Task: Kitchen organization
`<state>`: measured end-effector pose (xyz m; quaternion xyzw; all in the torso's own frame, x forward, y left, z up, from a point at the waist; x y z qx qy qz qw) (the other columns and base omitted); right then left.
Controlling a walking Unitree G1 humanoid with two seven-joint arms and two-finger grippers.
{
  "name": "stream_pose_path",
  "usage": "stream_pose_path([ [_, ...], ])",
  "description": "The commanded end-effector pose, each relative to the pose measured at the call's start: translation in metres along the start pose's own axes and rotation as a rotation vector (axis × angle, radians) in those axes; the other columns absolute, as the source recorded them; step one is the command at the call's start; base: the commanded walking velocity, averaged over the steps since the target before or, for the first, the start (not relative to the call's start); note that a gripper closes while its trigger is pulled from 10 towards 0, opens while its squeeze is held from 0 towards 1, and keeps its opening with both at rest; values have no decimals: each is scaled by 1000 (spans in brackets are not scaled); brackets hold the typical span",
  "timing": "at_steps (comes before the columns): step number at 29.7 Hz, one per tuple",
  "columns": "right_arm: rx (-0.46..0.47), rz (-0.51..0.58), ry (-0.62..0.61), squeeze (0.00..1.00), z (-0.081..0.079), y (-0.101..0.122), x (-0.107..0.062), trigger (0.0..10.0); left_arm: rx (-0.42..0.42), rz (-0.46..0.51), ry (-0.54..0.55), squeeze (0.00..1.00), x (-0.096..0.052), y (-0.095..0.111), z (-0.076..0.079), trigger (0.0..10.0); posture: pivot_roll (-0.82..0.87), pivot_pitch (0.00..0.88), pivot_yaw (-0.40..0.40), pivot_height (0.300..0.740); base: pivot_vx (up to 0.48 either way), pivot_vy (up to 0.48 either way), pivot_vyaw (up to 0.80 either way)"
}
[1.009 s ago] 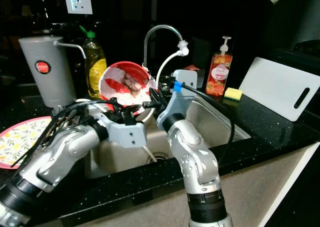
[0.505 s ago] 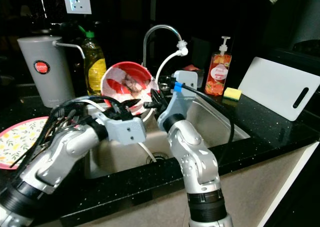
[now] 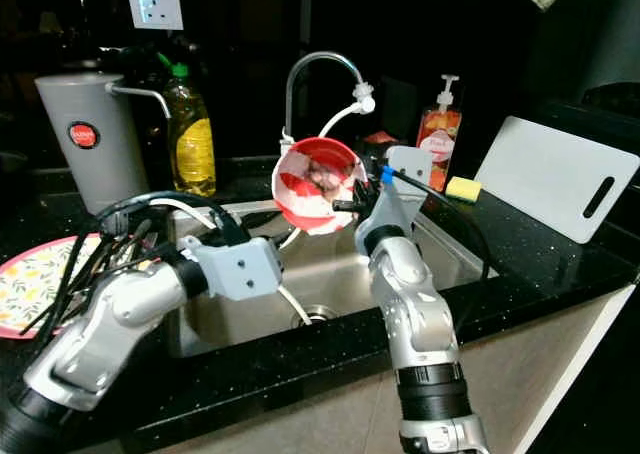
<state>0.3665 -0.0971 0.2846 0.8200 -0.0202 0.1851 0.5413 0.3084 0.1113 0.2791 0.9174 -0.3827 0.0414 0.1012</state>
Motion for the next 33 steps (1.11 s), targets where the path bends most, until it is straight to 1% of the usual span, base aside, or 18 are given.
stream_pose_path([
  [1, -51, 2, 37, 0, -5, -3, 1, 10000, -18, -19, 25, 0, -3, -2, -5, 10000, -12, 0, -110, 740, 0, 0, 0],
  [2, -108, -40, 61, 0, -7, -14, 0, 10000, -72, -46, 84, 0, -2, -5, -12, 10000, -12, 0, -110, 740, 0, 0, 0],
  [3, -108, -40, 61, 0, -7, -14, 0, 10000, -72, -46, 84, 0, -2, -5, -12, 10000, -12, 0, -110, 740, 0, 0, 0],
  [5, -198, -104, 93, 0, -9, -30, -3, 10000, -176, -85, 170, 0, -2, -10, -23, 10000, -12, 0, -110, 740, 0, 0, 0],
  [6, -198, -104, 93, 0, -9, -30, -3, 10000, -176, -85, 170, 0, -2, -10, -23, 10000, -12, 0, -110, 740, 0, 0, 0],
  [7, -230, -177, 107, 0, -8, -48, -7, 10000, -292, -100, 252, 0, -4, -13, -37, 10000, -9, 0, -112, 740, 0, 0, 0],
  [8, -230, -177, 107, 0, -8, -48, -7, 10000, -292, -100, 252, 0, -4, -13, -37, 10000, -9, 0, -112, 740, 0, 0, 0],
  [11, -268, -253, 99, 0, -6, -66, -8, 10000, -405, -105, 328, 0, -8, -16, -50, 10000, -10, 0, -109, 740, 0, 0, 0],
  [13, -268, -253, 99, 0, -6, -66, -8, 10000, -405, -105, 328, 0, -8, -16, -50, 10000, -10, 0, -109, 740, 0, 0, 0],
  [15, -307, -290, 73, 0, -1, -77, -5, 10000, -466, -109, 368, 0, -11, -18, -56, 10000, -11, 0, -108, 740, 0, 0, 0],
  [16, -307, -290, 73, 0, -1, -77, -5, 10000, -466, -109, 368, 0, -11, -18, -56, 10000, -11, 0, -108, 740, 0, 0, 0],
  [17, -342, -334, 41, 0, 6, -90, -2, 10000, -512, -122, 404, 0, -13, -21, -61, 10000, -9, 0, -110, 740, 0, 0, 0],
  [22, -370, -393, 9, 0, 15, -107, -5, 10000, -491, -171, 403, 0, -14, -26, -59, 10000, -3, 0, -114, 740, 0, 0, 0],
  [26, -485, -404, 10, 0, 25, -123, -13, 10000, -527, -209, 407, 0, -18, -29, -57, 10000, -1, 0, -116, 740, 0, 0, 0],
  [27, -506, -400, 13, 94, 25, -124, -13, 10000, -531, -212, 407, 0, -18, -29, -57, 10000, -1, 0, -116, 740, 0, 0, 0],
  [28, -562, -382, 20, 1000, 26, -123, -13, 10000, -533, -213, 405, 0, -18, -29, -56, 10000, -2, 0, -117, 740, 0, 0, 0],
  [30, -679, -325, 50, 1000, 25, -123, -13, 10000, -540, -218, 403, 0, -18, -29, -55, 10000, -1, 0, -116, 740, 0, 0, 0],
  [33, -728, -281, 76, 1000, 23, -121, -12, 10000, -542, -221, 403, 0, -18, -28, -55, 10000, -1, 0, -116, 740, 0, 0, 0],
])
Point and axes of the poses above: a point about 5 cm out from each wrist's last joint towards the gripper, its own x axis pointing out of the wrist towards the gripper, its own y axis along the axis of the wrist's last joint, z = x × y, the point moved 1 cm from there along x, pointing out of the wrist towards the gripper, and after that the axes turned 12 degrees about x, right-handed, at the moved point
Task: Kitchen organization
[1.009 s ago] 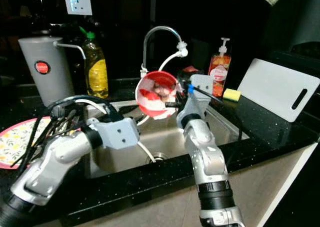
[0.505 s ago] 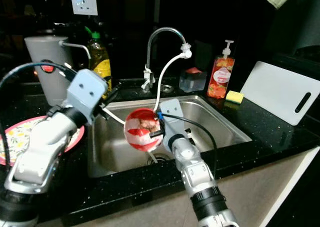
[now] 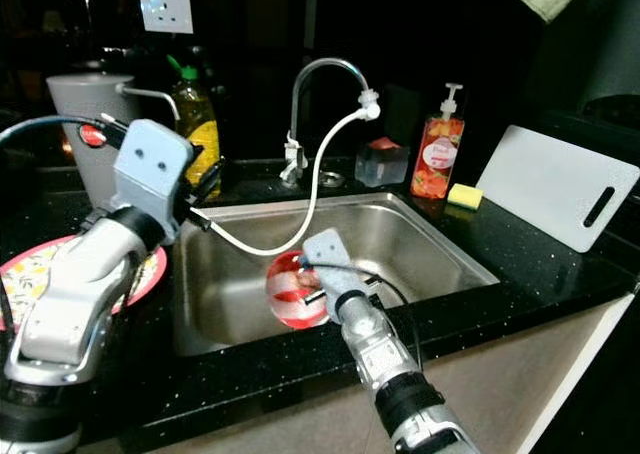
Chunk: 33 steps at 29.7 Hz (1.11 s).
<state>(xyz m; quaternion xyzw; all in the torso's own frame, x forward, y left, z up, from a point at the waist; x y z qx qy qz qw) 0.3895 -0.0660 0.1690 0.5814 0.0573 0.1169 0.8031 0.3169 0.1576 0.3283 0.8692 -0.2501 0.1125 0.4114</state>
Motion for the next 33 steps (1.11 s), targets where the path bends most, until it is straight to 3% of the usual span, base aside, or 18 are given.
stream_pose_path([
  [1, -51, 10, -8, 1000, 2, -4, -1, 10000, -17, -4, -5, 0, -1, 0, 3, 10000, -1, 0, -116, 740, 0, 0, 0],
  [2, -51, 12, -8, 1000, 2, -4, 0, 10000, -18, -6, -5, 0, -1, 0, 3, 10000, -1, 0, -116, 740, 0, 0, 0],
  [3, -9, 55, -24, 0, 5, 2, -1, 10000, -19, -8, -4, 0, -1, 0, 3, 10000, -5, 0, -114, 740, 0, 0, 0],
  [4, 22, 87, -36, 0, 8, 7, -1, 10000, -20, -10, -3, 0, -1, 0, 3, 10000, -5, 0, -114, 740, 0, 0, 0],
  [7, 231, 269, -124, 0, 30, 42, -6, 10000, -31, -21, 4, 0, -2, -1, 3, 10000, -7, 0, -112, 740, 0, 0, 0],
  [11, 341, 374, -165, 0, 46, 67, -12, 10000, -59, -33, 17, 0, -2, -2, 2, 10000, -10, 0, -109, 740, 0, 0, 0],
  [15, 489, 483, -133, 0, 63, 102, -21, 10000, -146, -93, 42, 0, -2, -9, -1, 10000, -15, 0, -106, 740, 0, 0, 0],
  [16, 489, 483, -133, 0, 63, 102, -21, 10000, -146, -93, 42, 0, -2, -9, -1, 10000, -15, 0, -106, 740, 0, 0, 0],
  [19, 586, 585, -72, 0, 75, 133, -37, 10000, -285, -189, 42, 0, -5, -21, 1, 10000, -20, 0, -102, 740, 0, 0, 0],
  [20, 604, 592, -29, 0, 72, 136, -44, 10000, -377, -253, -39, 0, -10, -30, 13, 10000, -25, 0, -98, 740, 0, 0, 0],
  [21, 602, 588, -14, 0, 70, 136, -46, 10000, -398, -271, -82, 0, -13, -33, 19, 10000, -25, 0, -98, 740, 0, 0, 0],
  [26, 541, 543, 14, 0, 63, 126, -47, 10000, -404, -361, -50, 0, -15, -42, 23, 10000, -30, 0, -96, 740, 0, 0, 0],
  [28, 553, 512, 9, 0, 63, 121, -48, 10000, -390, -443, -31, 0, -17, -51, 22, 10000, -32, 0, -92, 740, 0, 0, 0],
  [29, 560, 490, -1, 0, 64, 116, -49, 10000, -397, -544, -10, 0, -23, -64, 18, 10000, -32, 0, -88, 740, 0, 0, 0],
  [33, 561, 462, -8, 0, 66, 111, -52, 10000, -382, -652, 37, 0, -29, -74, 9, 10000, -30, 0, -82, 740, 0, 0, 0],
])
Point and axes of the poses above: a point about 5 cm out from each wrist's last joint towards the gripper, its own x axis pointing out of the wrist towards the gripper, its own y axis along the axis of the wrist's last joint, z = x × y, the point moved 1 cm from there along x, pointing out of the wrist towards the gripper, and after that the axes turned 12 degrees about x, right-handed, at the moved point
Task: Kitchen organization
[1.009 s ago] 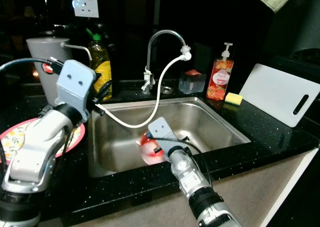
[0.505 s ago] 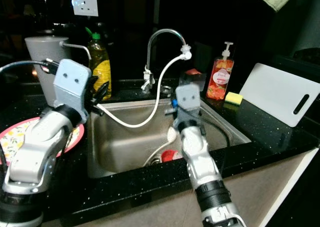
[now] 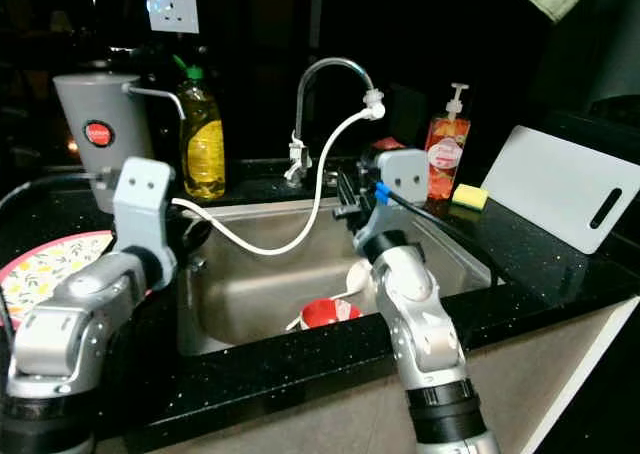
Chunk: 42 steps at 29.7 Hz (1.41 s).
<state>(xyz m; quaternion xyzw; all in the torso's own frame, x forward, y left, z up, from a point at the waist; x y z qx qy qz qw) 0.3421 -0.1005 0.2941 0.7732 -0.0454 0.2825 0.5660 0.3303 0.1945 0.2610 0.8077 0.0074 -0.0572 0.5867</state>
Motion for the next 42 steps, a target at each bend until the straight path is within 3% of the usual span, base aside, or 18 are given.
stream_pose_path([
  [1, 2, -20, -31, 0, 9, 2, -5, 10000, -44, -82, 25, 0, -2, -3, -12, 10000, -29, 0, -79, 740, 0, 0, 0],
  [3, -2, -25, -40, 0, 11, 1, -5, 10000, -70, -91, 14, 0, -3, -3, -16, 10000, -28, 0, -77, 740, 0, 0, 0],
  [5, -7, -26, -44, 0, 13, 1, -6, 10000, -19, -79, 27, 0, -5, -2, -22, 10000, -24, 0, -74, 740, 0, 0, 0],
  [8, -9, -27, -49, 0, 14, 1, -7, 10000, -18, -96, 59, 0, -4, -5, -28, 10000, -23, 0, -70, 740, 0, 0, 0],
  [14, -5, -41, -56, 0, 13, -1, -9, 10000, -22, -144, 66, 0, -3, -9, -25, 10000, -13, 0, -74, 740, 0, 0, 0],
  [18, -1, -52, -49, 0, 12, -3, -8, 10000, -82, -173, 86, 0, -4, -11, -22, 10000, -5, 0, -81, 740, 0, 0, 0],
  [19, 0, -55, -41, 0, 11, -4, -7, 10000, -100, -187, 98, 447, -5, -13, -22, 10000, -3, 0, -81, 740, 0, 0, 0],
  [20, 0, -55, -41, 0, 11, -4, -7, 10000, -100, -187, 98, 447, -5, -13, -22, 10000, -3, 0, -81, 740, 0, 0, 0],
  [21, 0, -57, -36, 0, 10, -4, -6, 10000, -121, -199, 117, 1000, -6, -14, -22, 10000, -2, 0, -80, 740, 0, 0, 0],
  [26, 5, -63, -36, 0, 9, -7, -6, 10000, -171, -224, 120, 1000, -6, -18, -14, 10000, 4, 0, -82, 740, 0, 0, 0],
  [27, 7, -65, -34, 0, 8, -7, -6, 10000, -160, -233, 149, 0, -6, -19, -13, 10000, 2, 0, -82, 740, 0, 0, 0],
  [40, 13, -63, -30, 0, 6, -9, -6, 10000, -215, -274, 127, 0, 2, -25, 1, 10000, 0, 0, -69, 740, 0, 0, 0],
  [41, 14, -63, -30, 0, 6, -9, -7, 10000, -215, -286, 126, 0, 3, -27, 2, 9373, -3, 0, -65, 740, 0, 0, 0],
  [42, 14, -63, -30, 0, 6, -9, -7, 10000, -215, -286, 126, 0, 3, -27, 2, 9373, -3, 0, -65, 740, 0, 0, 0],
])
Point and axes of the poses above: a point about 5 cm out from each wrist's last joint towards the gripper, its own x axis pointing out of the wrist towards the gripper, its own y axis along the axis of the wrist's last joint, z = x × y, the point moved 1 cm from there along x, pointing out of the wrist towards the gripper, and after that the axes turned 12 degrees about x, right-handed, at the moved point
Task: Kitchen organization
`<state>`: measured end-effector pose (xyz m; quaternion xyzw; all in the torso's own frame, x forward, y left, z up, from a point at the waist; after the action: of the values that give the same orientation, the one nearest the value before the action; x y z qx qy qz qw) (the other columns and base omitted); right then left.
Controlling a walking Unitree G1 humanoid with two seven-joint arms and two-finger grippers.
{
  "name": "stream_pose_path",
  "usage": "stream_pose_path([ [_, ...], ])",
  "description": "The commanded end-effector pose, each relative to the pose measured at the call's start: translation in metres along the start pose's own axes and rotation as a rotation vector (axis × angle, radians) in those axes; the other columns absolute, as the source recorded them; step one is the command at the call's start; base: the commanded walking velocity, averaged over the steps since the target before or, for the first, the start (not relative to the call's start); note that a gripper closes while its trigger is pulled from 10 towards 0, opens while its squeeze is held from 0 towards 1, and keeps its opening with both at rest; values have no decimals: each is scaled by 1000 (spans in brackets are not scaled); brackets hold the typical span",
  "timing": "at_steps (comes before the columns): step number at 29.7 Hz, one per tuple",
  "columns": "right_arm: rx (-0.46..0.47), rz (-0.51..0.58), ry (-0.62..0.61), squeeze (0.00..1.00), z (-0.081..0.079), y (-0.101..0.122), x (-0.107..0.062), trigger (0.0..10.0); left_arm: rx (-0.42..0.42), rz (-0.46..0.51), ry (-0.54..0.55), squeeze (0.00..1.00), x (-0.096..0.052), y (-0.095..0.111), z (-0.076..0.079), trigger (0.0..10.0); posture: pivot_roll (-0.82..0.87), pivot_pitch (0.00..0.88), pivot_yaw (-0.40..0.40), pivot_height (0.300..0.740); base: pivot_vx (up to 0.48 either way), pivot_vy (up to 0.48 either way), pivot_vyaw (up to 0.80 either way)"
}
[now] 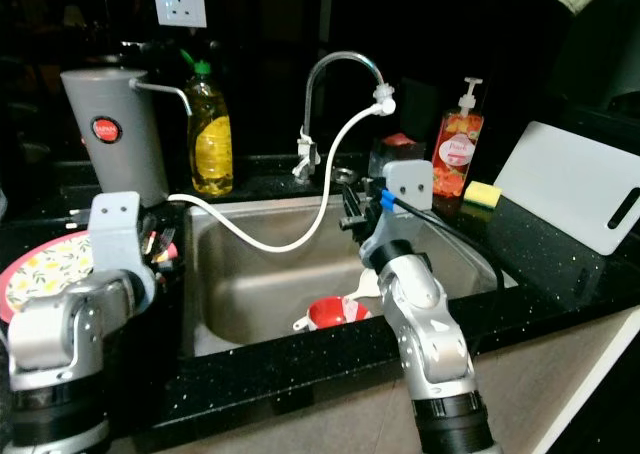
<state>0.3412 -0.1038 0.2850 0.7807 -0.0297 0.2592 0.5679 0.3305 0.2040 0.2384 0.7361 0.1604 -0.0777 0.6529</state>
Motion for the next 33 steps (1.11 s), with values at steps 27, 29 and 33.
stream_pose_path([
  [27, -18, -24, -12, 0, 7, -4, -1, 10000, -85, 3, 47, 0, 5, -3, -4, 0, -16, 0, -81, 740, 0, 0, 0],
  [29, -19, -24, -13, 0, 7, -4, -1, 10000, -30, 100, 72, 0, 1, 13, -5, 10000, -16, 0, -85, 740, 0, 0, 0],
  [33, -19, -24, -13, 0, 7, -4, 0, 10000, 5, 181, 85, 0, -4, 26, -4, 10000, -15, 0, -86, 740, 0, 0, 0],
])
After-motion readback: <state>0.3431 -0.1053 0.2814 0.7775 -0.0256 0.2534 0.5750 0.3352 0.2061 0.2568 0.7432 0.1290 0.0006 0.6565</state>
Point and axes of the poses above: a point about 5 cm out from each wrist's last joint towards the gripper, its own x axis pointing out of the wrist towards the gripper, its own y axis along the axis of the wrist's last joint, z = x × y, the point moved 1 cm from there along x, pointing out of the wrist towards the gripper, and after that the axes turned 12 degrees about x, right-handed, at the moved point
